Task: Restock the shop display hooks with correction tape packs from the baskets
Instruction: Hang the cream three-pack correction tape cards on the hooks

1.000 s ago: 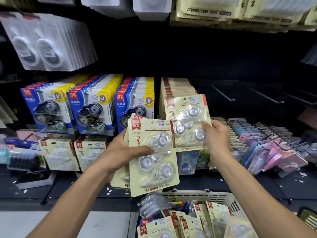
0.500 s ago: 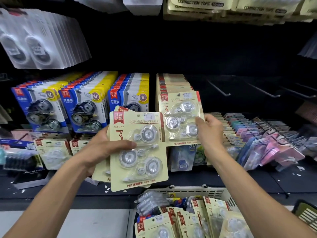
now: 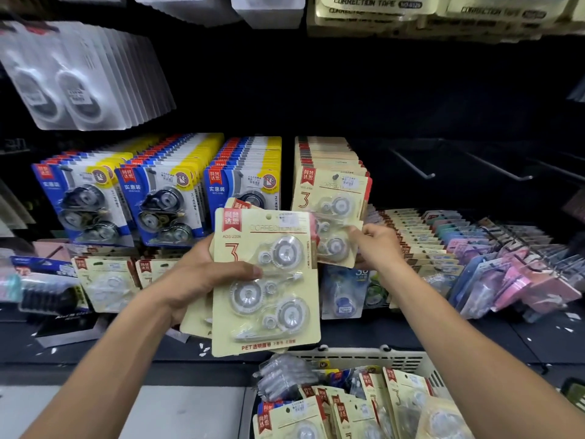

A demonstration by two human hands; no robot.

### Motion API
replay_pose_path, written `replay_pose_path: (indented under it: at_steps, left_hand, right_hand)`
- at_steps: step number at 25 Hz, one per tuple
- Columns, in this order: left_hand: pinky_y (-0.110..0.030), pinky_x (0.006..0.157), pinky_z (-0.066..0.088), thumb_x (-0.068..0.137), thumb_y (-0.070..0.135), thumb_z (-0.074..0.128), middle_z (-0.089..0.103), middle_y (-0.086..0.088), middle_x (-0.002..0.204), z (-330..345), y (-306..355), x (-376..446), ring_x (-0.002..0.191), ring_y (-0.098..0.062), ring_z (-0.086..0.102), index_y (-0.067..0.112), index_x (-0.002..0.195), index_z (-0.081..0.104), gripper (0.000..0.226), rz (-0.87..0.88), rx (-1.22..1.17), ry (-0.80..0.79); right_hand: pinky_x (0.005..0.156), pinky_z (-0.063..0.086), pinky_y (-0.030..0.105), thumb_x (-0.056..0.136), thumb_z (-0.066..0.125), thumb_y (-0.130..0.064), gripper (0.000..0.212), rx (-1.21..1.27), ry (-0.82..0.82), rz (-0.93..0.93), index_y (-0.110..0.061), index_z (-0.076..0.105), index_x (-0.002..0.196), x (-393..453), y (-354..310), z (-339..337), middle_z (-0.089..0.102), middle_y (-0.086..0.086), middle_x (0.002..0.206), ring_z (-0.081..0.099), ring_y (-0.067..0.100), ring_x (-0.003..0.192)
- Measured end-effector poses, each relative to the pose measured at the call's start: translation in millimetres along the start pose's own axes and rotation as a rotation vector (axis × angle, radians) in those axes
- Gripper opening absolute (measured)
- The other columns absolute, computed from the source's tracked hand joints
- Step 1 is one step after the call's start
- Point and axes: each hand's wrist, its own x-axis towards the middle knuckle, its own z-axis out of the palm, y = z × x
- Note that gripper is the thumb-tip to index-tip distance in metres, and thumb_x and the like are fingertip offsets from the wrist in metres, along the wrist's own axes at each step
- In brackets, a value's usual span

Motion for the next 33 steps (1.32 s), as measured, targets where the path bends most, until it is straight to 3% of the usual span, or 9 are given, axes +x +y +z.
replay_pose_path:
  at_steps: [4,7,10,13,17,20,24,28,33]
  left_hand:
    - [-0.047,0.084,0.06,0.042,0.02,0.092,0.079,-0.007,0.101,27,-6,18,0.092,-0.03,0.076,0.018,0.116,0.063,0.079,0.031,-0.047,0.061]
    - [-0.045,0.081,0.061,0.058,0.014,0.088,0.079,-0.007,0.103,54,-6,35,0.09,-0.028,0.077,0.016,0.117,0.065,0.063,0.07,-0.149,0.125]
    - [-0.038,0.069,0.062,0.074,0.007,0.085,0.079,-0.009,0.103,82,-2,49,0.086,-0.025,0.077,0.013,0.116,0.068,0.047,0.078,-0.328,0.192]
    - [-0.038,0.067,0.063,0.07,0.019,0.087,0.079,-0.006,0.102,103,-4,56,0.087,-0.023,0.078,0.014,0.117,0.07,0.05,0.038,-0.435,0.172]
    - [-0.047,0.09,0.06,0.061,0.019,0.095,0.079,-0.001,0.103,123,-7,65,0.096,-0.022,0.076,0.016,0.12,0.07,0.064,0.029,-0.39,0.193]
    - [-0.033,0.075,0.062,0.071,0.012,0.089,0.08,0.006,0.092,137,-6,65,0.085,-0.015,0.077,0.019,0.11,0.069,0.045,0.057,-0.405,0.231]
    - [-0.024,0.056,0.058,0.076,0.01,0.086,0.079,0.008,0.085,136,-8,66,0.072,-0.009,0.076,0.02,0.106,0.068,0.037,0.083,-0.424,0.298]
    - [-0.045,0.082,0.061,0.078,0.013,0.085,0.079,0.0,0.103,137,-6,66,0.089,-0.02,0.077,0.017,0.121,0.068,0.047,0.075,-0.477,0.278]
    - [-0.039,0.075,0.061,0.078,0.012,0.084,0.08,0.004,0.097,144,-3,62,0.081,-0.014,0.077,0.02,0.112,0.068,0.038,0.107,-0.485,0.268]
  right_hand:
    - [0.067,0.047,0.031,0.096,0.061,-0.034,0.019,0.032,0.109,-0.06,-0.017,0.058,0.103,-14,-11,-5,0.063,-0.002,0.094,0.061,0.018,0.082]
    - [0.068,0.051,0.028,0.098,0.057,-0.046,0.031,0.241,-0.293,-0.148,-0.017,0.066,0.107,-46,-24,-28,0.073,-0.003,0.089,0.068,0.016,0.078]
    - [0.085,0.058,0.034,0.076,0.079,-0.037,0.057,0.143,-0.565,-0.198,-0.022,0.057,0.126,-60,-20,-44,0.075,-0.002,0.112,0.073,0.016,0.099]
    - [0.08,0.06,0.033,0.066,0.086,-0.019,0.067,0.286,-0.407,-0.159,-0.014,0.056,0.126,-59,-7,-58,0.076,0.004,0.108,0.074,0.021,0.096]
    - [0.078,0.059,0.033,0.083,0.075,-0.011,0.04,0.578,-0.172,-0.084,-0.009,0.059,0.12,-53,10,-90,0.076,0.006,0.106,0.072,0.022,0.092]
    - [0.08,0.058,0.043,0.086,0.073,-0.013,0.027,0.607,0.021,-0.108,-0.012,0.064,0.112,-43,18,-119,0.075,0.005,0.101,0.07,0.027,0.092]
    - [0.056,0.055,0.031,0.087,0.076,-0.015,0.027,0.381,0.146,-0.12,-0.017,0.07,0.113,-29,32,-155,0.077,0.0,0.097,0.073,0.018,0.078]
    - [0.074,0.057,0.035,0.087,0.077,-0.019,0.02,0.305,0.228,-0.119,-0.018,0.074,0.107,-25,43,-160,0.077,0.003,0.099,0.072,0.019,0.085]
    - [0.085,0.058,0.042,0.089,0.074,-0.016,0.02,0.51,0.228,-0.161,-0.015,0.071,0.109,-24,35,-168,0.076,0.009,0.106,0.071,0.027,0.095]
